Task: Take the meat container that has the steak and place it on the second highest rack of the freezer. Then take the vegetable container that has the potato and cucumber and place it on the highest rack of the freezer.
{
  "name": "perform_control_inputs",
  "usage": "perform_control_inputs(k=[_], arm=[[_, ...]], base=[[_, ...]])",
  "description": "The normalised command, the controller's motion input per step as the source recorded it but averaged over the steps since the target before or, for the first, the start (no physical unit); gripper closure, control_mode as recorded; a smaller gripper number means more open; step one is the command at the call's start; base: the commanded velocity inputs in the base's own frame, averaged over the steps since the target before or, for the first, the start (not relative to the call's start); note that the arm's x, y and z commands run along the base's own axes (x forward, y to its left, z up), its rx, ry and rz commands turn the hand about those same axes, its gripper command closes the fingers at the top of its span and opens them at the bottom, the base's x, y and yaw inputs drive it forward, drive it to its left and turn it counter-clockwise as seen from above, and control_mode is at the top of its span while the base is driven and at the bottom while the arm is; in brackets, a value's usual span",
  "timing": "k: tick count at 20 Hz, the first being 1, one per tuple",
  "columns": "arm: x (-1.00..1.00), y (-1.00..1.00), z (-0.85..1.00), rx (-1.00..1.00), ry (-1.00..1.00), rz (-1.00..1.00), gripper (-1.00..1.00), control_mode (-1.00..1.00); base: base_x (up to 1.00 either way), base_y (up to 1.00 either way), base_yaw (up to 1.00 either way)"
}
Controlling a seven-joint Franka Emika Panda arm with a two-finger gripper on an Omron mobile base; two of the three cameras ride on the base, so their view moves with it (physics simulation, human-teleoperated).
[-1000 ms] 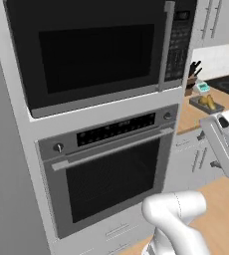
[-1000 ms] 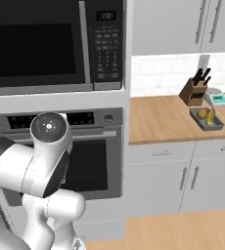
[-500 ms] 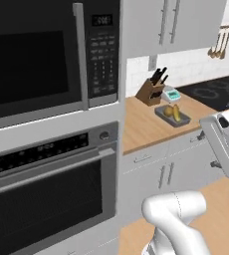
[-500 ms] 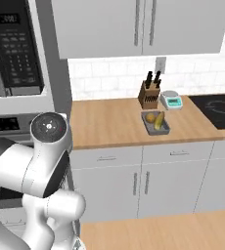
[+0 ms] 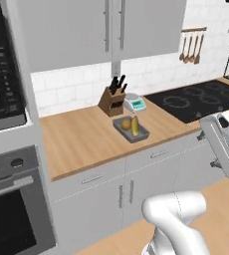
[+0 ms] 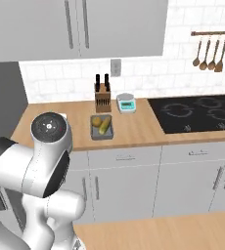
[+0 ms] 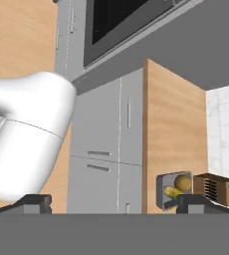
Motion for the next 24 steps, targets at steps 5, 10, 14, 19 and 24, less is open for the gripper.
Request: perform_control_inputs(k=[5,10,14,19,24], arm=[[0.0,0.0,0.0,0.0,0.0,0.0,-1.0,1.0],[0.0,0.0,0.0,0.0,0.0,0.0,-1.0,1.0],[0.0,0.0,0.0,0.0,0.0,0.0,-1.0,1.0],[0.0,0.0,0.0,0.0,0.0,0.0,-1.0,1.0],[0.0,0.0,0.0,0.0,0.0,0.0,-1.0,1.0]], base=[[0.5,-0.94,0.0],[0.43,-0.25,0.02],[0.42,0.0,0.03],[0.46,0.0,0.02],[0.6,0.07,0.04]])
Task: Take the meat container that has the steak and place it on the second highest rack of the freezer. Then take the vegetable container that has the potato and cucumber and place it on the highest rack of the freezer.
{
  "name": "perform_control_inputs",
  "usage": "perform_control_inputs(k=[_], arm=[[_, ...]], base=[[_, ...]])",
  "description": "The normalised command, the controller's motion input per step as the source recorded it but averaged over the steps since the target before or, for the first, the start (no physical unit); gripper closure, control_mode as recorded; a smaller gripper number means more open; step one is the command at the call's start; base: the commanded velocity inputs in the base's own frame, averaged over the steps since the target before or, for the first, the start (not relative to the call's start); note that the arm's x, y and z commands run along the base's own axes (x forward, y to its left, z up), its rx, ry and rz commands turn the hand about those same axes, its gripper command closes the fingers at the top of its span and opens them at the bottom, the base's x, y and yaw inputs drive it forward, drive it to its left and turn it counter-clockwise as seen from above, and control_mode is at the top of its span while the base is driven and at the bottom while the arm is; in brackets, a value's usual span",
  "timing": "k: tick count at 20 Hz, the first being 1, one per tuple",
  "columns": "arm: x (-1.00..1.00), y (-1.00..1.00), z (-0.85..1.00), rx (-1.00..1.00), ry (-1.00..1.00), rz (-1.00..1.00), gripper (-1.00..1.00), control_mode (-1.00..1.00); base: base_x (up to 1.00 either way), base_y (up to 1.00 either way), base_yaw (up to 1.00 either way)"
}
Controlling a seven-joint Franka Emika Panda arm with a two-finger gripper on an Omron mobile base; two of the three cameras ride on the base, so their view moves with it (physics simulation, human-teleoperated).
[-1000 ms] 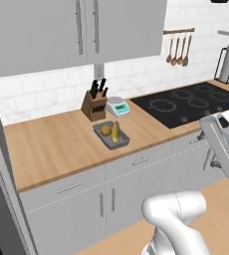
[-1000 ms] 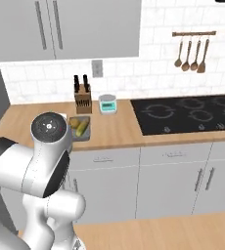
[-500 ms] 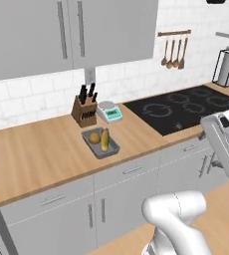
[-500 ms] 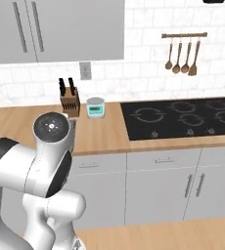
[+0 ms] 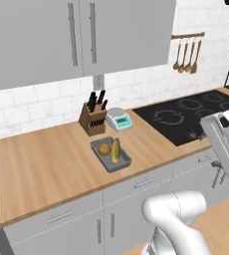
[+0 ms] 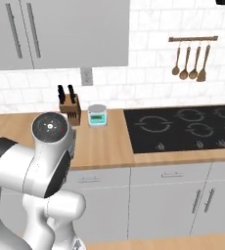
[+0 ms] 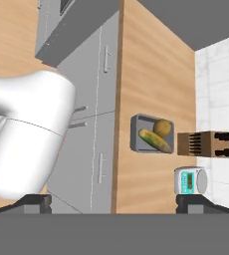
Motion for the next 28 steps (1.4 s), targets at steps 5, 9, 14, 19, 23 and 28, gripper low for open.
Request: perform_control_inputs(k=[5,9,14,19,23,28], arm=[[0.0,0.0,0.0,0.0,0.0,0.0,-1.0,1.0],[0.06,0.01,-0.06,-0.01,-0.01,0.01,-1.0,-1.0],[0.43,0.2,-0.37,-0.07,-0.01,0.04,-1.0,-1.0],[0.46,0.6,-0.71,-0.09,0.0,0.05,-1.0,-1.0],[0.41,0.61,-0.74,0.0,0.13,0.03,-1.0,-1.0],[0.42,0.7,-0.84,-0.06,0.25,0.0,-1.0,-1.0]], base=[[0.52,0.04,0.05],[0.2,0.0,0.02],[0.0,0.0,0.0],[0.0,0.0,0.0],[0.0,0.0,0.0],[0.0,0.0,0.0]])
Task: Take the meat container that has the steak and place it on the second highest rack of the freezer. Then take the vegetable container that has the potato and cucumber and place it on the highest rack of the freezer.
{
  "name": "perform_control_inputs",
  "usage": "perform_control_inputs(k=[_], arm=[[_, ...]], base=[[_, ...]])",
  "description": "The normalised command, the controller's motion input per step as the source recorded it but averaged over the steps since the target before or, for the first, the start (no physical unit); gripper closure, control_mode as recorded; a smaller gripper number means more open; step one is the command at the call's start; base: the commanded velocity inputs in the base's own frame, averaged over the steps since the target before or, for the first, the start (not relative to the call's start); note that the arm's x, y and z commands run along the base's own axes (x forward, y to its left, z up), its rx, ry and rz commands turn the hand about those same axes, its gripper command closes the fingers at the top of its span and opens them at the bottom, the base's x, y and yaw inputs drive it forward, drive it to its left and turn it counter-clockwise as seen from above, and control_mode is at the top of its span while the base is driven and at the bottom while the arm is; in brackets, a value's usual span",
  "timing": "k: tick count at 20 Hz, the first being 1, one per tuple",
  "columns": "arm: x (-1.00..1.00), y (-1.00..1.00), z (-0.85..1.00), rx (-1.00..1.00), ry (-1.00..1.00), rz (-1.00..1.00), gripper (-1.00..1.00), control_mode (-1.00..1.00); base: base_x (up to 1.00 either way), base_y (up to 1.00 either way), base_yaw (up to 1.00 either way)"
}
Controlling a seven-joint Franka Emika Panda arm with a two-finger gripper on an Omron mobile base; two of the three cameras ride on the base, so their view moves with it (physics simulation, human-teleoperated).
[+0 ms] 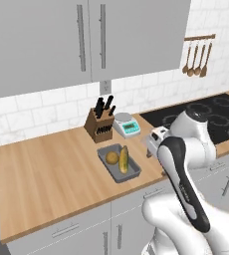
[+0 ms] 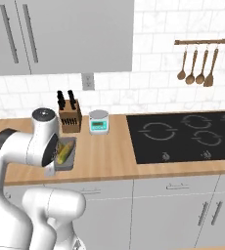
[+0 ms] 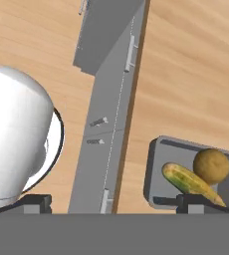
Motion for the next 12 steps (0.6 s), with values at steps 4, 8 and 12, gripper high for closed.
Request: perform_control_inputs(k=[4,8,12], arm=[[0.54,0.29,-0.85,0.01,0.0,0.0,-1.0,-1.0],[0.6,-0.01,-0.71,0.08,0.0,0.0,-1.0,-1.0],[0.69,-0.17,-0.4,0.05,0.02,0.0,-1.0,-1.0]], base=[[0.0,0.0,0.0],[0.0,0.0,0.0],[0.0,0.0,0.0]])
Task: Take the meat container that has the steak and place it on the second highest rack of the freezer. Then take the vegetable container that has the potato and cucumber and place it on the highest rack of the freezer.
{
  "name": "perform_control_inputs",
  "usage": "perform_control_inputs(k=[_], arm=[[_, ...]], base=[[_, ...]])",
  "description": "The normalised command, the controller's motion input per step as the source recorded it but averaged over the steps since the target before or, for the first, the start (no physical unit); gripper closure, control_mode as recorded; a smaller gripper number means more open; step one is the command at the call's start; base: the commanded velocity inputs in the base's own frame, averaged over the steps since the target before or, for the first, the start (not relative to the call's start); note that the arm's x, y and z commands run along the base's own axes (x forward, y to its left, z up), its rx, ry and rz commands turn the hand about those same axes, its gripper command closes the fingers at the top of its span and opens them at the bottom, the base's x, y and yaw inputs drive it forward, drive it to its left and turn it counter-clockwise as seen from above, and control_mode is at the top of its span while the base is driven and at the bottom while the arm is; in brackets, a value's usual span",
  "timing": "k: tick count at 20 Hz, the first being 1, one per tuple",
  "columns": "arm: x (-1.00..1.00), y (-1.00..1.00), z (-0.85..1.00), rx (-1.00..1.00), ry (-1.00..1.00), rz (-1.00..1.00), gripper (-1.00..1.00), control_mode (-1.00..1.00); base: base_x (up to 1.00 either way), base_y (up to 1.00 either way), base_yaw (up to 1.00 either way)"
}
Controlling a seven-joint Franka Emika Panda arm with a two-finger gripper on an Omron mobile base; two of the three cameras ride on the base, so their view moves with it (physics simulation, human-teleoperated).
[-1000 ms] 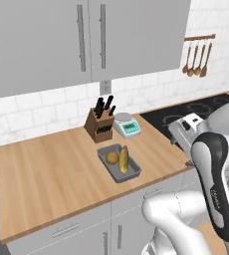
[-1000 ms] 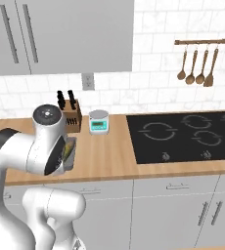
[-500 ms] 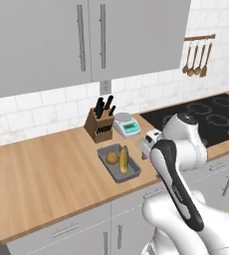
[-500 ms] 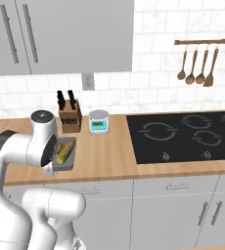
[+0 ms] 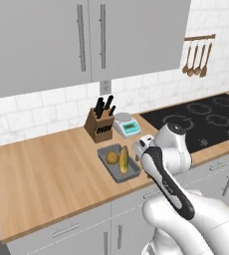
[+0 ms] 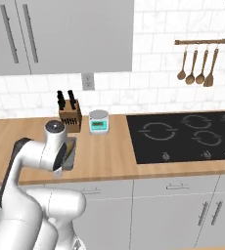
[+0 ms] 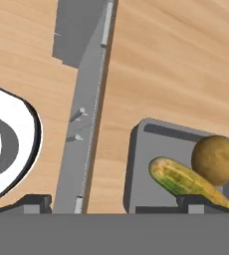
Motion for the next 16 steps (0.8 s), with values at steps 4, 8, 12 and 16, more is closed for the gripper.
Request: perform_control_inputs(k=[4,8,12,16], arm=[[0.56,-0.01,-0.24,0.0,0.08,0.0,-1.0,-1.0],[0.08,-0.06,-0.59,-0.03,0.01,0.0,-1.0,-1.0],[0.0,0.0,-0.58,0.0,-0.02,0.0,-1.0,-1.0],[0.0,0.03,-0.53,-0.01,0.0,0.0,-1.0,-1.0]], base=[[0.0,0.0,0.0],[0.0,0.0,0.0],[0.0,0.0,0.0],[0.0,0.0,0.0]])
